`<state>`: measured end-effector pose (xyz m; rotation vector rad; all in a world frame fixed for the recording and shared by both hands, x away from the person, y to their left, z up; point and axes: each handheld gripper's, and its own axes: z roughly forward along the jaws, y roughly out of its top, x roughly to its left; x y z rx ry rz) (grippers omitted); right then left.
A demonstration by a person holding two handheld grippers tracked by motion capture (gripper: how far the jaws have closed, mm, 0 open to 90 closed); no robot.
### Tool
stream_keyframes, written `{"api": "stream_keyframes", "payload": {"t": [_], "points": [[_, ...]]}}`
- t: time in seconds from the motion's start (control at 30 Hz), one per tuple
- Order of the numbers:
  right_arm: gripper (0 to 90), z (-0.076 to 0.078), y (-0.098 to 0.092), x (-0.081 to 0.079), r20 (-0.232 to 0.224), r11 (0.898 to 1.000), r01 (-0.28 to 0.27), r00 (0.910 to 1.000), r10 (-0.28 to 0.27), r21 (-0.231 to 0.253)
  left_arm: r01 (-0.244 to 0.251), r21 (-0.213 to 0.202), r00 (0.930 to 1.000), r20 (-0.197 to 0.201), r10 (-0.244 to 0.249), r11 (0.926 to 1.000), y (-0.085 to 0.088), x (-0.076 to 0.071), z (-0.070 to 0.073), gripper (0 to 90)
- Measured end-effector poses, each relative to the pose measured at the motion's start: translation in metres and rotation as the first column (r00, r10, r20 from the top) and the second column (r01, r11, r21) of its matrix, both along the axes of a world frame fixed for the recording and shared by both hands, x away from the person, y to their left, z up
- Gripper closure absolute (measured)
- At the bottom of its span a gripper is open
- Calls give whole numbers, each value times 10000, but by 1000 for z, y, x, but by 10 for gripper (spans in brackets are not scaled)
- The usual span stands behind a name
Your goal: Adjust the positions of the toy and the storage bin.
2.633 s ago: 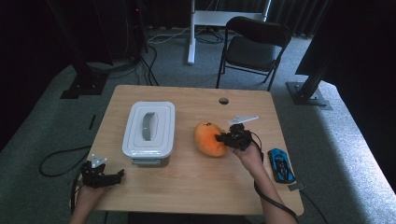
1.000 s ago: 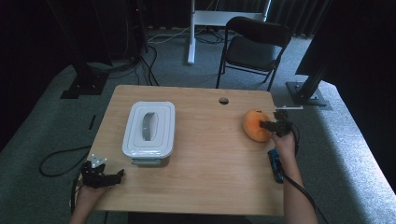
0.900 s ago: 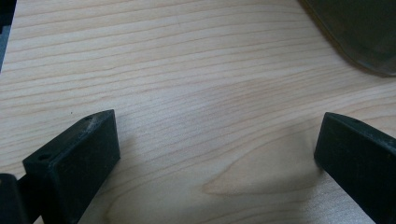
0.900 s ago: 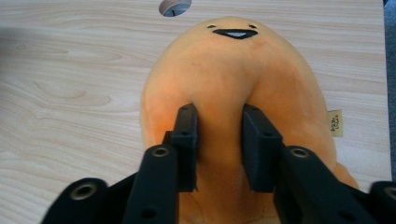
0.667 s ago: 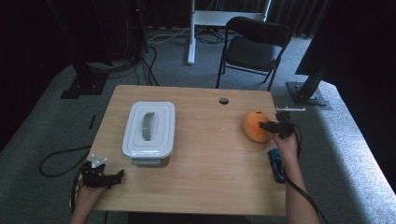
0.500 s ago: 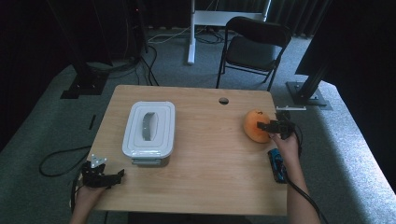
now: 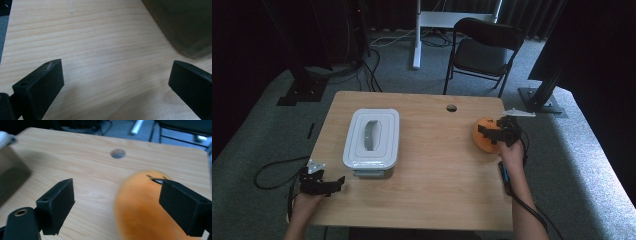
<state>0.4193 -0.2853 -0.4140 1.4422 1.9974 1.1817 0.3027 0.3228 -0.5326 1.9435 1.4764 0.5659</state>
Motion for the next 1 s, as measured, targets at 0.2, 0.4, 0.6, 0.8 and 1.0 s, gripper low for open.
{"api": "stream_keyframes", "payload": {"t": [0.2,0.4,0.6,0.8,1.0], "points": [[124,-1,24,-2,63,9960,-790,9969,788,412,97,-192,9999,120,-95,9998,-1,11,6,5],[131,-19,54,1,-240,9818,-1816,9828,1831,548,-5,-507,9995,331,22,9987,-1,22,11,5],[131,-36,80,4,-219,9745,-2160,9758,2177,615,-7,-464,9993,377,24,9989,-4,32,11,5],[132,-55,110,9,-610,9623,-2668,9610,2698,540,-132,-495,9994,323,148,9987,-5,44,10,5],[131,-75,141,15,-1014,9578,-2835,9525,2870,477,-61,-319,9999,155,66,9995,-7,57,8,6]]}}
